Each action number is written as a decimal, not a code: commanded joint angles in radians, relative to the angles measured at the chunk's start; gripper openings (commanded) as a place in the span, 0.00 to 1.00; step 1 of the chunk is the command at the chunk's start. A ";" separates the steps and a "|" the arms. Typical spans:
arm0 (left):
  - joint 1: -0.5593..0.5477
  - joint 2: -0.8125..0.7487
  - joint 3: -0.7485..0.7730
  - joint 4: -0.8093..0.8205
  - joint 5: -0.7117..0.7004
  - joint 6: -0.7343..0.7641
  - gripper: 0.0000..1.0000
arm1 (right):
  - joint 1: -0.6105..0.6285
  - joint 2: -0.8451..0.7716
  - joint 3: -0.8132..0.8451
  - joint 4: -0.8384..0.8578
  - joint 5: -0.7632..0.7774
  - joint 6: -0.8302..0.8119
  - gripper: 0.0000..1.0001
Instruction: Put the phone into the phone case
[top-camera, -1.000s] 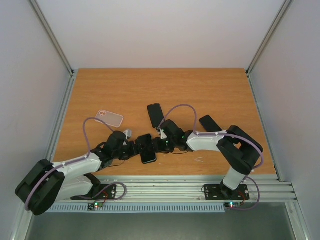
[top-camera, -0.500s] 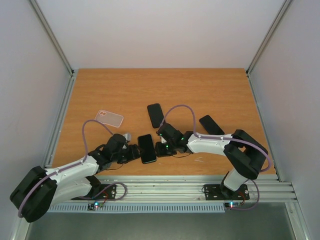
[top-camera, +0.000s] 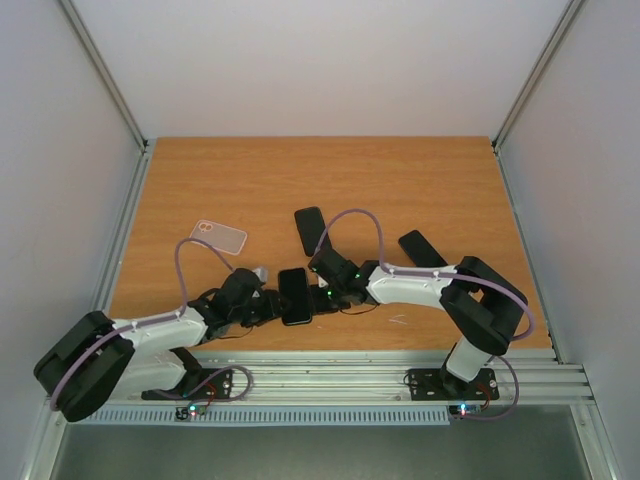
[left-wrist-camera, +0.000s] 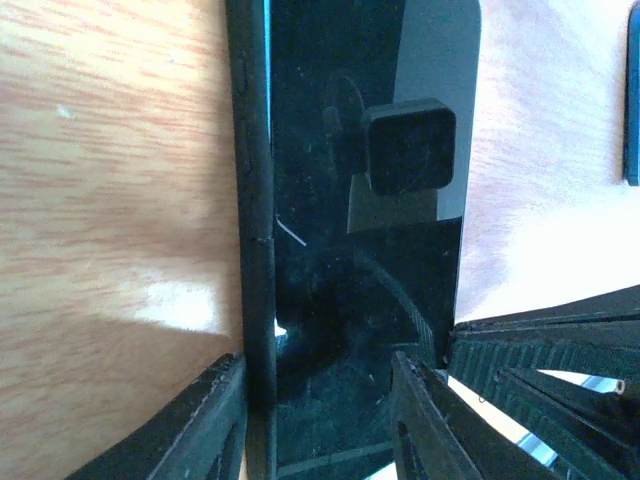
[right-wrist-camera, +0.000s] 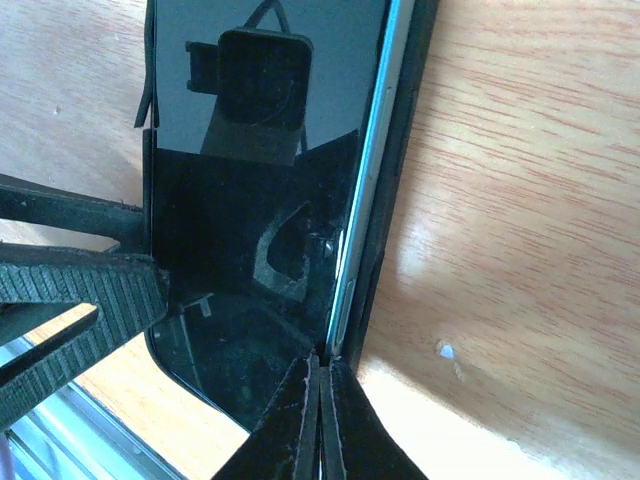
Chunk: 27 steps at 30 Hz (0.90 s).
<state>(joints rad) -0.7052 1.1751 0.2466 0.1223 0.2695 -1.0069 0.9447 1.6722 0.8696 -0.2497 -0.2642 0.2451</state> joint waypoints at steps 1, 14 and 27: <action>-0.065 0.082 -0.008 0.125 0.009 -0.041 0.40 | 0.040 0.050 0.043 0.021 -0.025 -0.015 0.02; -0.142 0.128 0.016 0.170 -0.013 -0.077 0.41 | 0.045 0.132 0.097 -0.250 0.185 -0.088 0.02; -0.123 -0.073 0.026 -0.068 -0.131 -0.032 0.61 | 0.060 0.212 0.151 -0.436 0.495 -0.119 0.07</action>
<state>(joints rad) -0.8261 1.1675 0.2615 0.1501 0.1284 -1.0603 1.0134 1.7809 1.0664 -0.5522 -0.0158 0.1505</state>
